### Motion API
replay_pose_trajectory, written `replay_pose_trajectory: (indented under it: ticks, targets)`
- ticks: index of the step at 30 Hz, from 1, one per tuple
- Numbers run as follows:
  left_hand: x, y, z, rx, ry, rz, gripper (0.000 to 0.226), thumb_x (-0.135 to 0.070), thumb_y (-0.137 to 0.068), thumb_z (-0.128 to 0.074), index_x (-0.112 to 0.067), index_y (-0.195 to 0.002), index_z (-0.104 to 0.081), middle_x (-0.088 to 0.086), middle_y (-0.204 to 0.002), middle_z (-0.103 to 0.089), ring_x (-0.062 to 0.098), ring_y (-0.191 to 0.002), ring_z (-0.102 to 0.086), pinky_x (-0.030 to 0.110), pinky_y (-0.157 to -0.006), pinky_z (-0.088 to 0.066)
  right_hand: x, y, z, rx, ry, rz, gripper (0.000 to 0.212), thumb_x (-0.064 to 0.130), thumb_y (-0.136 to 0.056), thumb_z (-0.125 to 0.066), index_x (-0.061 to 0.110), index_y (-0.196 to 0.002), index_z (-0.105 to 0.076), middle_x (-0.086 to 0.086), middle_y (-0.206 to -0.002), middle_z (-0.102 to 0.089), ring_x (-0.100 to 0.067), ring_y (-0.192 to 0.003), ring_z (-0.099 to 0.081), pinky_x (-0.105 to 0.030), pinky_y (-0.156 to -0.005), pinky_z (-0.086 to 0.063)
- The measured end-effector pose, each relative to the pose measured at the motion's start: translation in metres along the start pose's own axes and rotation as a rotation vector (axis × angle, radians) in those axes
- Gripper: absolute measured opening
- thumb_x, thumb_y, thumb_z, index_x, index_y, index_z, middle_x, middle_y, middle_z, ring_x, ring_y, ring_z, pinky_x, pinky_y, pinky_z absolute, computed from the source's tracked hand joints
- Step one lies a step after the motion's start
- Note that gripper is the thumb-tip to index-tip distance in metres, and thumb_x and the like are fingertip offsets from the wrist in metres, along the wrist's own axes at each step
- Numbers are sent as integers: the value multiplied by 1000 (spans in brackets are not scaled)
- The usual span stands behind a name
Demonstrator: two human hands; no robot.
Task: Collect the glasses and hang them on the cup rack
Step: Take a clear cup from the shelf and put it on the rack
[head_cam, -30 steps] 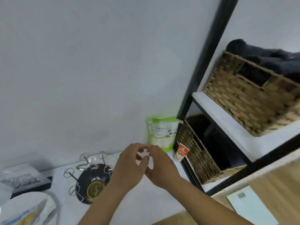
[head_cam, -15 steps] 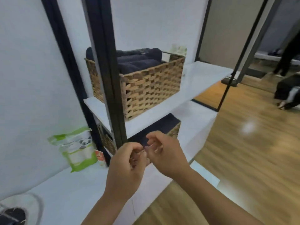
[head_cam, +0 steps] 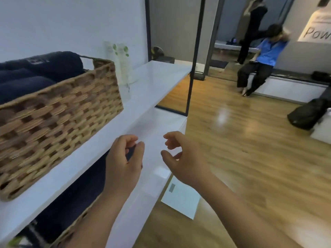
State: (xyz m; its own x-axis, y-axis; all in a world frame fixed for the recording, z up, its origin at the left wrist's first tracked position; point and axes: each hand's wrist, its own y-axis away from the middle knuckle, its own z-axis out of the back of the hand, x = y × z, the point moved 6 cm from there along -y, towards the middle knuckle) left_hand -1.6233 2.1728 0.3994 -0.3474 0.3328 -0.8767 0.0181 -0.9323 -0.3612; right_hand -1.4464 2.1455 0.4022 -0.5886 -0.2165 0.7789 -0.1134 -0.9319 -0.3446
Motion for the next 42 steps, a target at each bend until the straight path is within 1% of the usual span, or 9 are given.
replay_pose_trajectory:
  ticks: [5,8,13,17,22,26,31,38,42]
  targets:
    - [6,-77,-75,-54,22,-30,23,-40,-89,-61,-34,-111,-54,-15,-114,-54,-16,-101,-48,10,-76,-37,-44,-79,41,-31,135,-67,41,28,-84,-70,32,-123,-57,21,-97,-59,2,-96,-58,-17,-73,-52]
    - [12,-129,-82,-162,-2,-76,27,-34,-86,-60,-25,-111,-55,-7,-115,-54,-10,-96,-47,-1,-75,-36,-57,-127,45,-49,143,-55,44,32,-84,-69,35,-125,-54,26,-99,-56,7,-98,-56,-9,-70,-49]
    - [47,-193,-91,-208,-97,52,52,-34,-87,-61,-16,-131,-42,9,-140,-43,13,-118,-42,12,-85,-35,-72,-196,-15,70,68,-35,54,35,-83,-72,35,-131,-46,14,-114,-60,-4,-106,-57,-28,-87,-55]
    - [75,-206,-102,-239,-38,219,71,-30,-91,-62,-20,-147,-19,5,-152,-26,6,-119,-34,-7,-72,-32,-82,-268,-64,165,-36,6,63,30,-81,-77,32,-134,-44,3,-121,-61,-8,-108,-57,-29,-91,-53]
    - [83,-232,-112,-347,-6,312,81,-37,-95,-50,-28,-154,5,-1,-165,-4,11,-147,-14,9,-105,-20,-90,-335,-128,493,-137,-48,88,30,-75,-83,30,-146,-32,-5,-142,-51,-22,-128,-50,-38,-106,-43]
    - [89,-272,-94,-547,71,353,86,-30,-87,-66,-28,-152,-9,6,-155,-35,21,-139,-38,43,-114,-36,-75,-357,-162,599,-178,130,88,53,-73,-55,24,-151,-26,-4,-140,-55,-23,-124,-54,-37,-104,-41]
    - [101,-289,-91,-631,-92,431,90,-49,-84,-63,-33,-151,-6,-1,-155,-36,21,-139,-38,45,-110,-38,-74,-378,-188,614,-210,161,71,61,-72,-38,32,-137,-37,15,-99,-64,-10,-91,-65,-31,-81,-47]
    - [113,-290,-93,-620,-227,445,78,-58,-81,-51,-45,-144,-6,11,-131,-60,30,-115,-60,50,-97,-49,-87,-387,-202,542,-190,224,40,46,-85,-50,35,-122,-39,9,-115,-65,-15,-100,-64,-30,-81,-45]
    - [104,-291,-101,-493,-214,376,83,-46,-90,-55,-40,-150,2,18,-143,-51,28,-130,-51,48,-106,-42,-79,-384,-178,494,-360,172,60,48,-80,-48,26,-136,-42,6,-124,-58,-15,-111,-56,-38,-95,-49]
